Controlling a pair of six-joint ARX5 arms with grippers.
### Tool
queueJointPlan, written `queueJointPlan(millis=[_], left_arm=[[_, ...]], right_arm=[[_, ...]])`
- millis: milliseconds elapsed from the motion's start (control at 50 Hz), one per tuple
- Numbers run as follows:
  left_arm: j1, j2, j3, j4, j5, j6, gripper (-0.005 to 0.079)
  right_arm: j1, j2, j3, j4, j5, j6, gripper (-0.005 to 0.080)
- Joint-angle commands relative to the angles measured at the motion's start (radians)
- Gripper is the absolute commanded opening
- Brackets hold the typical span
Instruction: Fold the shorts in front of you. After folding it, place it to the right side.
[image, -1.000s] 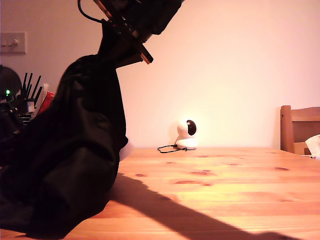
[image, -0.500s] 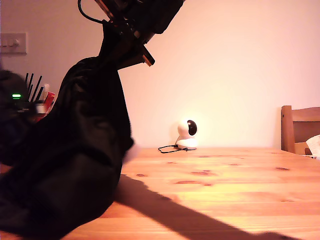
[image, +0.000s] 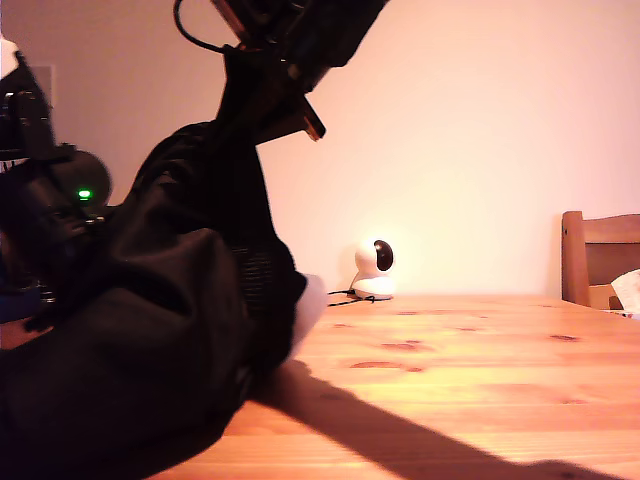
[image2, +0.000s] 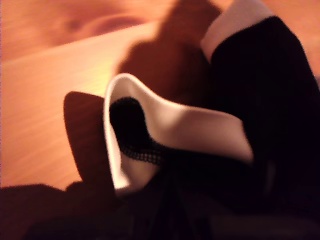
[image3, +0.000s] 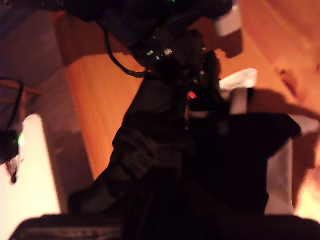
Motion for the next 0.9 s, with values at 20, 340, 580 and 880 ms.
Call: queueJointPlan(millis=[20, 340, 580, 880], left_arm=[[0.013, 0.029, -0.030, 0.001, 0.003, -0.002, -0.0019], [0.114, -0.108, -0.011, -0.009, 0.016, 0.170, -0.0019], [0.129, -0.173, -0.011, -0.184, 0.141, 0.536, 0.0061], [0.084, -0.233, -0.011, -0.440, 0.101, 0.705, 0.0305]], right_arm=[[-0.005, -0.017, 0.005, -0.008, -0.008, -0.027, -0.0011], [-0.014, -0.017, 0.005, -0.039, -0.016, -0.061, -0.0011], [-0.027, -0.017, 0.005, -0.050, -0.015, -0.092, -0.0011], [-0.053, -0.016, 0.005, -0.062, -0.041, -0.137, -0.0011]])
